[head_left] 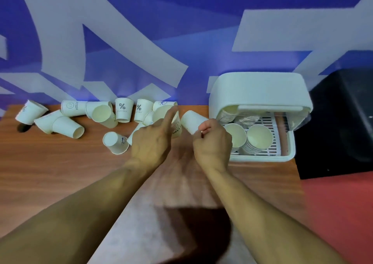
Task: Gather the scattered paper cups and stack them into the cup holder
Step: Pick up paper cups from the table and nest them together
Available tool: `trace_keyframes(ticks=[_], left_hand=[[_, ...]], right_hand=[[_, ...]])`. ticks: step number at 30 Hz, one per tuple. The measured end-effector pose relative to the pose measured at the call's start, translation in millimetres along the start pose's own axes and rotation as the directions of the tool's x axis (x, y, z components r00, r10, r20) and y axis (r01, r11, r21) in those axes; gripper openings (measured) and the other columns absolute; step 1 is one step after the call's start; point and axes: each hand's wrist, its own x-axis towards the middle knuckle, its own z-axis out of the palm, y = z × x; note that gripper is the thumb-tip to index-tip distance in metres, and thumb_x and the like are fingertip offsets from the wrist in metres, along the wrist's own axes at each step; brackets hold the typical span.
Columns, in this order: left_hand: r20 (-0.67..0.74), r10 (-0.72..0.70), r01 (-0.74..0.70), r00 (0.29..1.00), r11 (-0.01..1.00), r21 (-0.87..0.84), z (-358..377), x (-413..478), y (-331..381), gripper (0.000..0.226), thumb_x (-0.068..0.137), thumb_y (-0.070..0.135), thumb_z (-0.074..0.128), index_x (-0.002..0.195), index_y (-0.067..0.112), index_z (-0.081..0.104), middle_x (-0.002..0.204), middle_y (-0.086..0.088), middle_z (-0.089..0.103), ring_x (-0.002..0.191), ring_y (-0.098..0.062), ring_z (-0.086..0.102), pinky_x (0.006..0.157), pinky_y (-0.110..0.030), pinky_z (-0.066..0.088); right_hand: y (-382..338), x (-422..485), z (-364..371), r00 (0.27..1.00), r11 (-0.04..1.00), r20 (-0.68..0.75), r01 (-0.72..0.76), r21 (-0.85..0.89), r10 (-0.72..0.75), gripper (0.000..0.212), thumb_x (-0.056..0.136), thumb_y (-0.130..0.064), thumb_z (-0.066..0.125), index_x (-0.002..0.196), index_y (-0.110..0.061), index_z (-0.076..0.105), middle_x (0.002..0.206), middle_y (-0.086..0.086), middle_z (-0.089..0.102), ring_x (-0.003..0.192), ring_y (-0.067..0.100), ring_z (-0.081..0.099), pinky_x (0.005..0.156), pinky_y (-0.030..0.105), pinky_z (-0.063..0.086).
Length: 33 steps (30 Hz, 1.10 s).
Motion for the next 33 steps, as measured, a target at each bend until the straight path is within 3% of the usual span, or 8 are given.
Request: trace_keyframes(ticks=[6, 9, 13, 17, 22, 25, 28, 33], left_hand=[[-0.129, -0.044, 0.037, 0.991, 0.997, -0.06, -39.1, -8.9, 37.2, 0.015, 0.097, 0.036, 0.051, 0.109, 0.027, 0.053, 0.08, -0.003, 0.071, 0.064, -0.036, 0.061, 0.051, -0.031, 0.038], [-0.197, 0.012, -0.03, 0.98, 0.995, -0.091, -45.7, -9.6, 65.4, 0.017, 0.096, 0.038, 0.053, 0.096, 0.023, 0.062, 0.075, -0.001, 0.069, 0.064, -0.033, 0.061, 0.05, -0.033, 0.045], [-0.272, 0.101, -0.138, 0.957, 0.983, -0.121, -38.4, -8.4, 97.9, 0.02, 0.097, 0.038, 0.054, 0.088, 0.024, 0.064, 0.071, 0.002, 0.065, 0.064, -0.027, 0.06, 0.048, -0.032, 0.045], [-0.296, 0.15, -0.215, 0.943, 0.956, -0.201, -28.2, -7.4, 122.5, 0.014, 0.093, 0.037, 0.06, 0.093, 0.029, 0.072, 0.087, 0.009, 0.068, 0.075, -0.02, 0.063, 0.05, -0.03, 0.045], [-0.272, 0.149, -0.201, 0.951, 0.964, -0.176, -17.4, -1.5, 141.1, 0.007, 0.088, 0.035, 0.07, 0.086, 0.03, 0.075, 0.086, 0.011, 0.061, 0.073, -0.018, 0.059, 0.051, -0.02, 0.025], [-0.241, 0.157, -0.196, 0.958, 0.97, -0.144, -12.0, -3.6, 142.4, 0.008, 0.089, 0.034, 0.069, 0.087, 0.029, 0.075, 0.085, 0.01, 0.06, 0.074, -0.02, 0.06, 0.051, -0.019, 0.02], [-0.202, 0.189, -0.22, 0.961, 0.964, -0.148, -8.2, -5.5, 139.8, 0.007, 0.089, 0.033, 0.069, 0.087, 0.028, 0.074, 0.084, 0.009, 0.06, 0.074, -0.021, 0.059, 0.051, -0.022, 0.026], [-0.187, 0.19, -0.219, 0.964, 0.964, -0.149, -4.5, -0.1, 136.3, 0.009, 0.086, 0.027, 0.072, 0.095, 0.027, 0.074, 0.085, 0.005, 0.062, 0.073, -0.024, 0.061, 0.048, -0.024, 0.035]], right_hand=[[-5.7, -16.4, -65.1, 0.952, 0.967, -0.178, 0.256, 0.018, -0.248, 0.035, 0.081, -0.012, 0.061, 0.114, -0.019, 0.05, 0.086, -0.002, 0.065, 0.083, 0.029, 0.061, 0.065, 0.032, 0.036], [9.5, -15.7, -98.9, 0.926, 0.949, -0.213, 0.315, -0.013, -0.311, 0.042, 0.084, -0.016, 0.061, 0.122, -0.021, 0.047, 0.087, 0.0, 0.066, 0.082, 0.028, 0.063, 0.071, 0.035, 0.047], [36.5, -7.2, -134.6, 0.91, 0.946, -0.261, 0.304, -0.112, -0.323, 0.048, 0.086, -0.016, 0.062, 0.131, -0.022, 0.047, 0.09, -0.001, 0.067, 0.085, 0.023, 0.063, 0.075, 0.032, 0.043], [61.8, 2.2, -153.7, 0.873, 0.907, -0.28, 0.332, -0.26, -0.4, 0.041, 0.082, -0.01, 0.065, 0.122, -0.016, 0.055, 0.088, 0.003, 0.067, 0.08, 0.03, 0.062, 0.065, 0.038, 0.049], [84.4, 8.8, -155.9, 0.868, 0.875, -0.235, 0.352, -0.332, -0.438, 0.039, 0.08, -0.009, 0.069, 0.117, -0.017, 0.063, 0.089, 0.0, 0.071, 0.085, 0.029, 0.063, 0.061, 0.038, 0.053], [98.9, 15.9, -147.0, 0.89, 0.851, -0.162, 0.333, -0.406, -0.426, 0.038, 0.081, -0.013, 0.065, 0.119, -0.023, 0.061, 0.085, 0.003, 0.068, 0.085, 0.027, 0.06, 0.057, 0.03, 0.043], [108.1, 16.8, -140.8, 0.887, 0.822, -0.135, 0.338, -0.458, -0.441, 0.039, 0.079, -0.011, 0.065, 0.116, -0.022, 0.064, 0.077, 0.002, 0.066, 0.081, 0.026, 0.059, 0.056, 0.027, 0.032], [112.6, 19.1, -136.8, 0.893, 0.795, -0.094, 0.339, -0.502, -0.44, 0.039, 0.071, -0.006, 0.071, 0.107, -0.02, 0.067, 0.063, 0.002, 0.056, 0.07, 0.028, 0.057, 0.047, 0.028, 0.037]])
